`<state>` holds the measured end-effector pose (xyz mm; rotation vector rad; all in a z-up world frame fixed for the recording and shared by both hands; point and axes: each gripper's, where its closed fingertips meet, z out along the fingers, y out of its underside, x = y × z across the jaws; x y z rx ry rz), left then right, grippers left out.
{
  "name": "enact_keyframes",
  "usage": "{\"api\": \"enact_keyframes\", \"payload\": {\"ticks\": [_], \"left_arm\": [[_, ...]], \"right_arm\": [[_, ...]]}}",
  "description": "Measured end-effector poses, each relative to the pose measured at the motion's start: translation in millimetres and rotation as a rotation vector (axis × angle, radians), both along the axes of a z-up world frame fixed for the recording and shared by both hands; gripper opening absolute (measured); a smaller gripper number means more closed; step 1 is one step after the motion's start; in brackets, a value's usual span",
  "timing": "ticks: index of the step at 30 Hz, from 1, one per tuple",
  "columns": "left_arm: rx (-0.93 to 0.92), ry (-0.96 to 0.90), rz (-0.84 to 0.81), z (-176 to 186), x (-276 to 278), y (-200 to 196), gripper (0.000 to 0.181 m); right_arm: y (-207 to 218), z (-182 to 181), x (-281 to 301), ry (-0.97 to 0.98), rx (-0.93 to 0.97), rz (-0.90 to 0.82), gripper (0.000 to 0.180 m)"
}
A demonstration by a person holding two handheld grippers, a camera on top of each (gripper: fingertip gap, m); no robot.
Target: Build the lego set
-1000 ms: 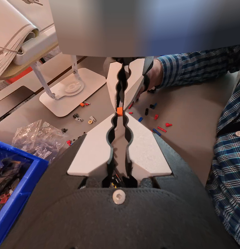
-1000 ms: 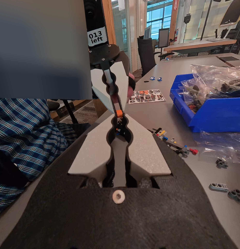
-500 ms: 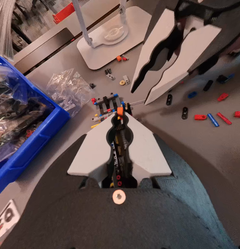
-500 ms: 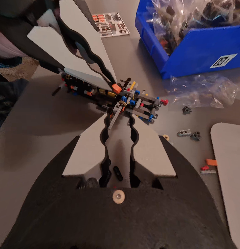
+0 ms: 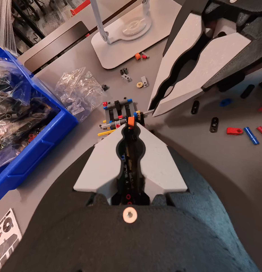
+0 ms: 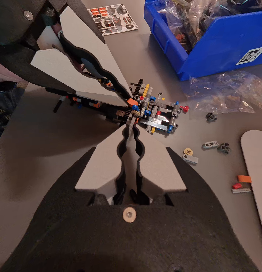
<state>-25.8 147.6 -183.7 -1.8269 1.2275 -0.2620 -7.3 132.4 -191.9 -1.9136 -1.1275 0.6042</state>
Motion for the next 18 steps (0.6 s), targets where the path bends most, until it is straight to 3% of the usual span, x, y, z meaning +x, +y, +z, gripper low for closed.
{"api": "enact_keyframes", "payload": {"ticks": [1,18], "left_arm": [[-0.006,-0.005,0.002,-1.3,0.1,0.1,0.005],[0.069,-0.007,0.039,-0.8,0.2,5.7,0.005]], "right_arm": [[0.1,-0.1,0.4,-0.006,0.008,-0.006,0.003],[4.6,-3.2,0.8,0.029,0.027,-0.075,0.001]]}}
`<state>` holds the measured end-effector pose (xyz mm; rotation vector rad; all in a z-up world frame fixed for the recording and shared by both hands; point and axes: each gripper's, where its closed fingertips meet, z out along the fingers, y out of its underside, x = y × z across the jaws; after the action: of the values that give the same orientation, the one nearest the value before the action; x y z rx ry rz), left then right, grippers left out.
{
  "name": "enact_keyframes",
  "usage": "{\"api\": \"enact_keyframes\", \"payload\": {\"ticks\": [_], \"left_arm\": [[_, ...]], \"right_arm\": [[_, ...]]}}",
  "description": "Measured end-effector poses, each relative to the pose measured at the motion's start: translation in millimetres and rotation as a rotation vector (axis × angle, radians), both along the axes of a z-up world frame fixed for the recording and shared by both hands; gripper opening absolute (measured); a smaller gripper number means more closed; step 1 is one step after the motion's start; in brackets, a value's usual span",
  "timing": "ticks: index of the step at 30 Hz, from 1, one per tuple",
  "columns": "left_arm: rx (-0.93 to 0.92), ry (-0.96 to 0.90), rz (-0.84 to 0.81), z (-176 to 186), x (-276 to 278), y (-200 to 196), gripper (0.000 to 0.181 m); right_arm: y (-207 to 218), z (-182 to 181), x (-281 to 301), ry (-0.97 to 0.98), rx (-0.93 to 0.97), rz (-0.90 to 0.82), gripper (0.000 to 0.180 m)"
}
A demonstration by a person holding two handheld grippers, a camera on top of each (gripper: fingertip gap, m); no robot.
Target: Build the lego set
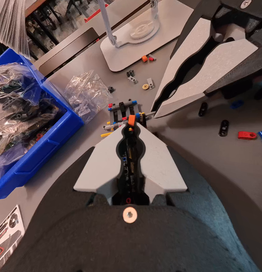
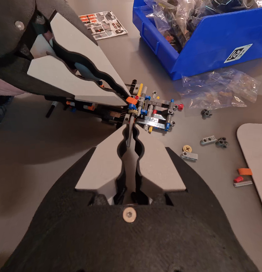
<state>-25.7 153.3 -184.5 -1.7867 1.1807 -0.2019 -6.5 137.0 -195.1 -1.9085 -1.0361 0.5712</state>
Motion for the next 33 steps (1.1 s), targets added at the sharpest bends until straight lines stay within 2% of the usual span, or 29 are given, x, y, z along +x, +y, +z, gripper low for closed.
{"api": "enact_keyframes", "payload": {"ticks": [10,33], "left_arm": [[-0.008,0.024,0.025,-1,-1,0,0.005],[-0.119,0.116,0.026,-12,-3,-6,0.004]], "right_arm": [[0,1,-1,0.068,-0.078,-0.038,0.001],[0,3,-2,0.095,-0.080,-0.047,0.001]]}}
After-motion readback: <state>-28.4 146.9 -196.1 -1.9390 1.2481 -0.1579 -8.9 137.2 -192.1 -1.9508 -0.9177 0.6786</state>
